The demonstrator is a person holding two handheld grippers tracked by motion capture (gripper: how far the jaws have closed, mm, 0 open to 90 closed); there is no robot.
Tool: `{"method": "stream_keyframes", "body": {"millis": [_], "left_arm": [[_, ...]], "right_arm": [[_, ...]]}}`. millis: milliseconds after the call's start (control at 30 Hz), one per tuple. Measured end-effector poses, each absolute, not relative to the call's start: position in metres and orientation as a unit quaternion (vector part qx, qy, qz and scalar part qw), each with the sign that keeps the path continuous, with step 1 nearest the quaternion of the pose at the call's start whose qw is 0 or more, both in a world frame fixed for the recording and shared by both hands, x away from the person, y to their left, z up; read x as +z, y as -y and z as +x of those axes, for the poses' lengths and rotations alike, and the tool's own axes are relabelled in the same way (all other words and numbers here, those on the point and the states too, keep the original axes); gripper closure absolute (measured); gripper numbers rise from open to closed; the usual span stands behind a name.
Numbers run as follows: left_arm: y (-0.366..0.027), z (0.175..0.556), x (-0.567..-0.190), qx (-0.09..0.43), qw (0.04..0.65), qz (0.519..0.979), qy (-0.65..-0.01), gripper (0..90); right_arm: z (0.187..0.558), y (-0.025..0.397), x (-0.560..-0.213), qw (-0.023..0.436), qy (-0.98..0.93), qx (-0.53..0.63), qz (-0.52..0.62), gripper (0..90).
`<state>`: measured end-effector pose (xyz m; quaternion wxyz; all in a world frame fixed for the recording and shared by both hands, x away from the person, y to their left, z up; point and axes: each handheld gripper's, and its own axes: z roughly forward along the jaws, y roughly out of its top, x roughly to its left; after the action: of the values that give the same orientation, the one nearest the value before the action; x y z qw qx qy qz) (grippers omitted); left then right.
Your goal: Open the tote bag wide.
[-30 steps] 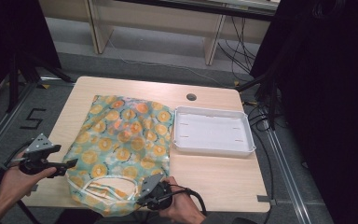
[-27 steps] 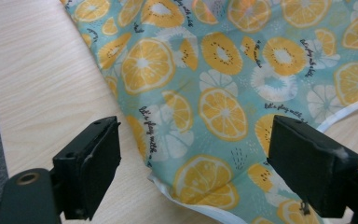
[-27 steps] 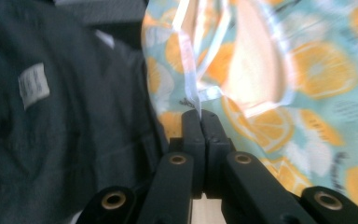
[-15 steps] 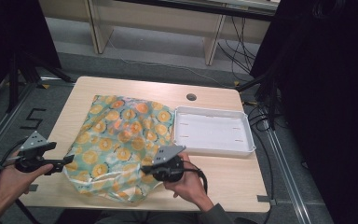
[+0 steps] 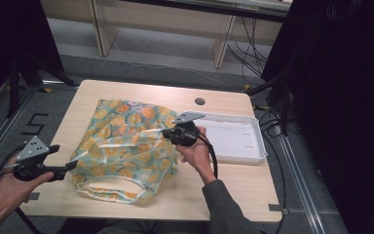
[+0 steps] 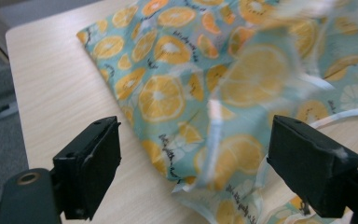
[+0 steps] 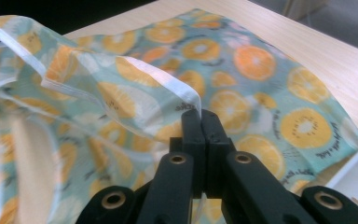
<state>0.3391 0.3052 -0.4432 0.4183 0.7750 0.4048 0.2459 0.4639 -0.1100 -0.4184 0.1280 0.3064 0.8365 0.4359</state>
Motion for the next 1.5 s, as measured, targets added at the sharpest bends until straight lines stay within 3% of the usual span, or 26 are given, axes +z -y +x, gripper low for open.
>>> {"method": "stream_keyframes", "body": {"millis": [133, 300, 333, 500, 533, 633, 767, 933, 1067, 1233, 1333, 1400, 1500], "left_arm": [[-0.294, 0.338, -0.444, 0.243, 0.417, 0.796, -0.365, 23.0], [-0.278, 0.348, -0.450, 0.258, 0.370, 0.839, -0.303, 23.7], [-0.272, 0.349, -0.453, 0.257, 0.370, 0.835, -0.315, 24.0], [-0.256, 0.369, -0.465, 0.275, 0.302, 0.874, -0.262, 30.8], [-0.253, 0.374, -0.468, 0.274, 0.293, 0.880, -0.253, 35.9], [-0.246, 0.386, -0.476, 0.278, 0.285, 0.891, -0.219, 63.6], [-0.242, 0.398, -0.469, 0.284, 0.296, 0.887, -0.212, 87.0], [-0.246, 0.406, -0.452, 0.270, 0.331, 0.873, -0.236, 89.3], [-0.249, 0.410, -0.447, 0.258, 0.347, 0.868, -0.244, 89.4], [-0.251, 0.412, -0.448, 0.245, 0.346, 0.871, -0.248, 89.3], [-0.249, 0.411, -0.452, 0.236, 0.360, 0.865, -0.259, 89.4], [-0.248, 0.409, -0.454, 0.232, 0.357, 0.868, -0.255, 89.3], [-0.250, 0.402, -0.456, 0.213, 0.350, 0.879, -0.245, 89.4]], "right_arm": [[0.483, 0.109, -0.441, 0.126, -0.843, 0.388, 0.350, 90.0], [0.491, 0.105, -0.457, 0.120, -0.855, 0.344, 0.370, 83.6], [0.491, 0.103, -0.460, 0.123, -0.851, 0.346, 0.377, 82.5], [0.490, 0.102, -0.460, 0.117, -0.855, 0.318, 0.392, 63.0], [0.488, 0.102, -0.458, 0.125, -0.858, 0.314, 0.386, 59.1], [0.478, 0.101, -0.446, 0.149, -0.861, 0.318, 0.368, 49.7], [0.449, 0.106, -0.424, 0.152, -0.863, 0.337, 0.345, 48.7], [0.419, 0.098, -0.417, 0.129, -0.881, 0.363, 0.277, 49.4], [0.410, 0.081, -0.435, 0.110, -0.910, 0.333, 0.222, 47.3], [0.413, 0.076, -0.468, 0.087, -0.926, 0.272, 0.247, 42.8], [0.417, 0.074, -0.484, 0.105, -0.939, 0.237, 0.224, 51.7], [0.420, 0.074, -0.490, 0.104, -0.945, 0.231, 0.207, 69.8], [0.419, 0.078, -0.482, 0.097, -0.945, 0.243, 0.194, 89.7]]}}
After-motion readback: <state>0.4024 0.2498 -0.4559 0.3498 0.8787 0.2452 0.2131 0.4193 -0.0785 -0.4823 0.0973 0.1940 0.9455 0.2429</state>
